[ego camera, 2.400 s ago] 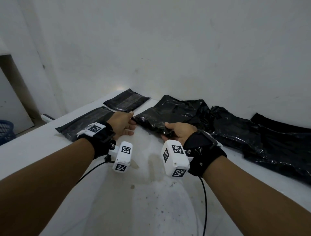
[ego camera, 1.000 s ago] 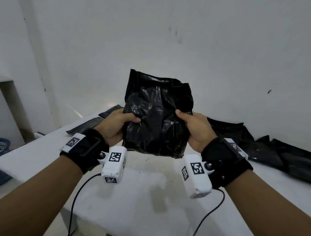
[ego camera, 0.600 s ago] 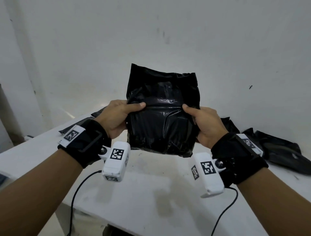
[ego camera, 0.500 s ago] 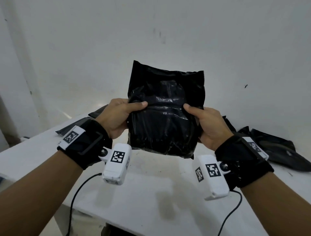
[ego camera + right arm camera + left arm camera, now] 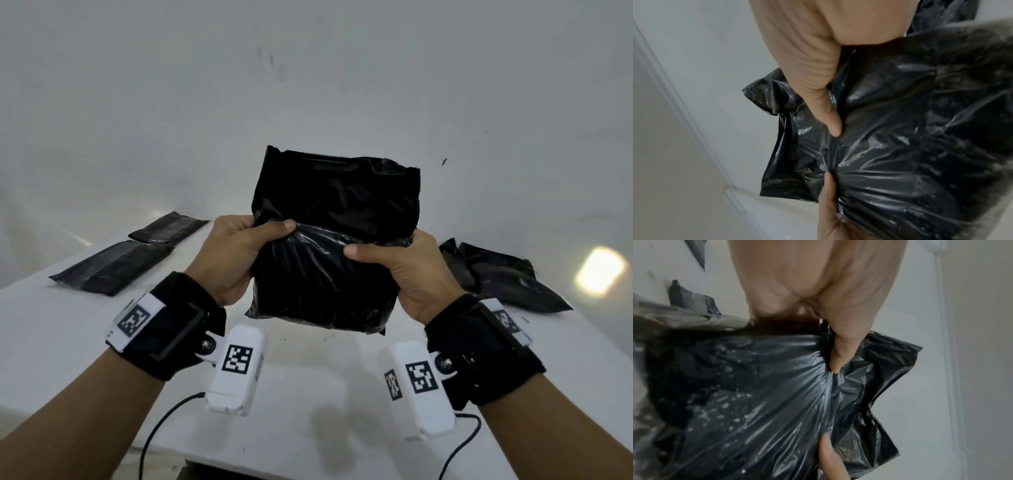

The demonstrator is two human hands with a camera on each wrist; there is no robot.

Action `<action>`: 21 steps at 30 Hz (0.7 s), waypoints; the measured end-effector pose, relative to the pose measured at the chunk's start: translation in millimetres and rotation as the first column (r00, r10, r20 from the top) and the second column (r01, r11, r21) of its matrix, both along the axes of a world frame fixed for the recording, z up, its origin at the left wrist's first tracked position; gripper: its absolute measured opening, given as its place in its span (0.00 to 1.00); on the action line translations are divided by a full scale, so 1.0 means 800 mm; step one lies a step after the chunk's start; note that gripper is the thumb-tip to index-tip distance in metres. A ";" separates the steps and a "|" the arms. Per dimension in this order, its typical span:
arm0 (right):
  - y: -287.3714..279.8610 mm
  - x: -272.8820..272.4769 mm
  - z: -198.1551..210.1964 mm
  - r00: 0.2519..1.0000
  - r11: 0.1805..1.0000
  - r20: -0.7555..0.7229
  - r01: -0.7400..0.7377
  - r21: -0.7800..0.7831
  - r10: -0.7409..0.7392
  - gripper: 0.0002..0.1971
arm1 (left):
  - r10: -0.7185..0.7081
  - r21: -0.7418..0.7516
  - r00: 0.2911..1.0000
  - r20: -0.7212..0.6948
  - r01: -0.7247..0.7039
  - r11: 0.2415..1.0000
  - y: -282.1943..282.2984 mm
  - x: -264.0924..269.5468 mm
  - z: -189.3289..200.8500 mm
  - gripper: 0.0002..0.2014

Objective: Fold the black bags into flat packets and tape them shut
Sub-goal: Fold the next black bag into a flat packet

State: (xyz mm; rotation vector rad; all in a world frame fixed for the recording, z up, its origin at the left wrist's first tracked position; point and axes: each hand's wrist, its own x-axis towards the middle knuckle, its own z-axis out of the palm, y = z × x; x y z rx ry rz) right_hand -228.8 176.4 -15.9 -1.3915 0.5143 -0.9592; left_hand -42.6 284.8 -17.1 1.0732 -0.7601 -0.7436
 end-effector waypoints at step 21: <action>-0.026 -0.024 -0.025 0.996 0.964 -0.016 0.091 0.250 -0.090 0.15 | -0.037 0.218 0.984 -0.173 0.075 0.973 -0.037 -0.045 -0.011 0.19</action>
